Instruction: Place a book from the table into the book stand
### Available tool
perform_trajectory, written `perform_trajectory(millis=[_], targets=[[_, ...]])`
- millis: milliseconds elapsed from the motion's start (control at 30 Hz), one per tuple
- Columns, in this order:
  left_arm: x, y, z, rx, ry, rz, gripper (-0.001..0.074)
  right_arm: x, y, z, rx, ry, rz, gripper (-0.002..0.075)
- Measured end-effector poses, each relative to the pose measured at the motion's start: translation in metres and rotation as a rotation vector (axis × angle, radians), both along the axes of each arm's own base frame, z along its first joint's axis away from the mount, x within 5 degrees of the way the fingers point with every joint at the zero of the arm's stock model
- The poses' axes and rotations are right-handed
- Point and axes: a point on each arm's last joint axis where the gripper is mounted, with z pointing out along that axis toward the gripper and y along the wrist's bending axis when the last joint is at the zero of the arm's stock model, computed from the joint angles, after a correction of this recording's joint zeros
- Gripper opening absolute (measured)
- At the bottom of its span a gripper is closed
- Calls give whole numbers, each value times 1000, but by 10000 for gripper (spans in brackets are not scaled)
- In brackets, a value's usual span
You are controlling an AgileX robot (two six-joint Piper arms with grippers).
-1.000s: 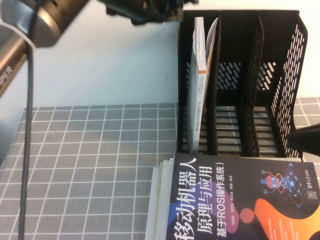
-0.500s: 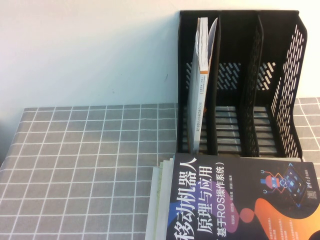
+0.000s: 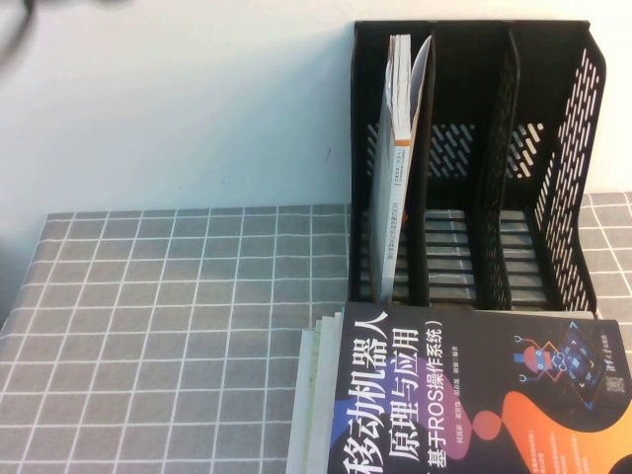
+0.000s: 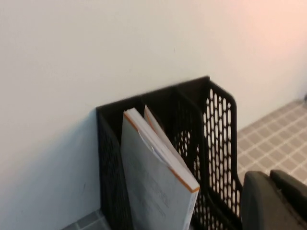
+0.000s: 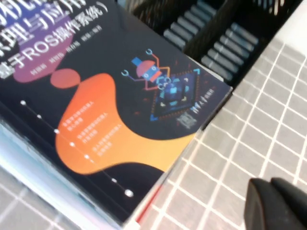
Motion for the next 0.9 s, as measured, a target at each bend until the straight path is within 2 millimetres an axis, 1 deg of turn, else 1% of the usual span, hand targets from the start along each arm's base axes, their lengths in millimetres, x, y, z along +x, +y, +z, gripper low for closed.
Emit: perform_trajectory(millis=[100, 167, 233, 333, 400, 533, 900], targets=[[-6, 4, -33, -116, -63, 22, 0, -11, 2, -22, 63, -59, -11, -3], [-10, 9, -53, -147, -108, 46, 0, -15, 4, -35, 125, -91, -19, -3], [-12, 12, -77, -133, -126, 70, 0, -17, 5, -46, 168, -117, -34, -3], [-12, 14, -106, -76, -106, 79, -1, -16, 4, -64, 181, -131, -55, -3], [-12, 13, -117, -48, -88, 76, -1, -15, 4, -70, 178, -126, -56, -3], [-11, 13, -125, -32, -77, 78, -1, -16, 5, -72, 181, -101, -43, -3], [-10, 14, -124, -39, -88, 84, -3, -17, 8, -73, 215, -85, -34, -3]])
